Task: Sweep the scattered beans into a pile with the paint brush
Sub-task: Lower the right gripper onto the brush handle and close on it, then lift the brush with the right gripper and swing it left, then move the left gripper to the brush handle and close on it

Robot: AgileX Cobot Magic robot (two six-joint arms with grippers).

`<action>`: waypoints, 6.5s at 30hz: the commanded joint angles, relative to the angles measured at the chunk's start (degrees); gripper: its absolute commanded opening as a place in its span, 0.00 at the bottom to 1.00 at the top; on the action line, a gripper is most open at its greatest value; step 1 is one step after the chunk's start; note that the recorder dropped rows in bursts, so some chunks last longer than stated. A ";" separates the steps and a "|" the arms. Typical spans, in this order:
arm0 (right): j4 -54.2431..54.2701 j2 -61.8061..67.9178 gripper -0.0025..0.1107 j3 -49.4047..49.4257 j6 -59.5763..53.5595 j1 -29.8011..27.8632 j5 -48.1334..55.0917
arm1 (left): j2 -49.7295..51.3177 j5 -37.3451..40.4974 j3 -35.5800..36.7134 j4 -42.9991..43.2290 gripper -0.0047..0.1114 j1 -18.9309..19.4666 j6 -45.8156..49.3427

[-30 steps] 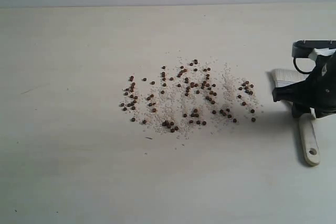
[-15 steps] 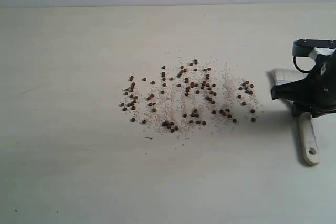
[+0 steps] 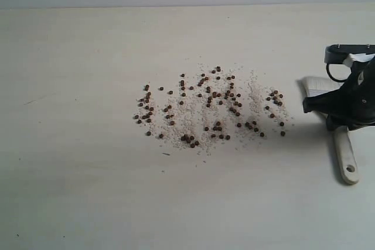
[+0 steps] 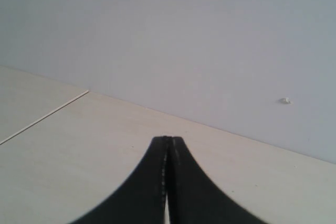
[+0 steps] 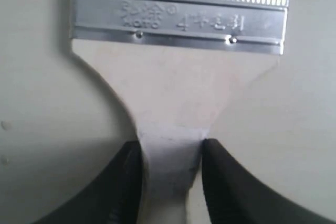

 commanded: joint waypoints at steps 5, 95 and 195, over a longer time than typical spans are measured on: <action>-2.49 1.54 0.05 0.65 -0.08 0.03 1.66 | -0.25 0.07 -0.01 -0.36 0.04 -0.23 0.21; 33.86 -19.09 0.02 -20.12 -45.35 0.03 33.17 | -0.25 -27.62 -0.01 13.27 0.04 -0.23 -24.51; 49.90 11.77 0.02 -48.50 -59.68 8.03 39.85 | 95.04 -26.63 -57.68 59.34 0.35 -35.64 21.91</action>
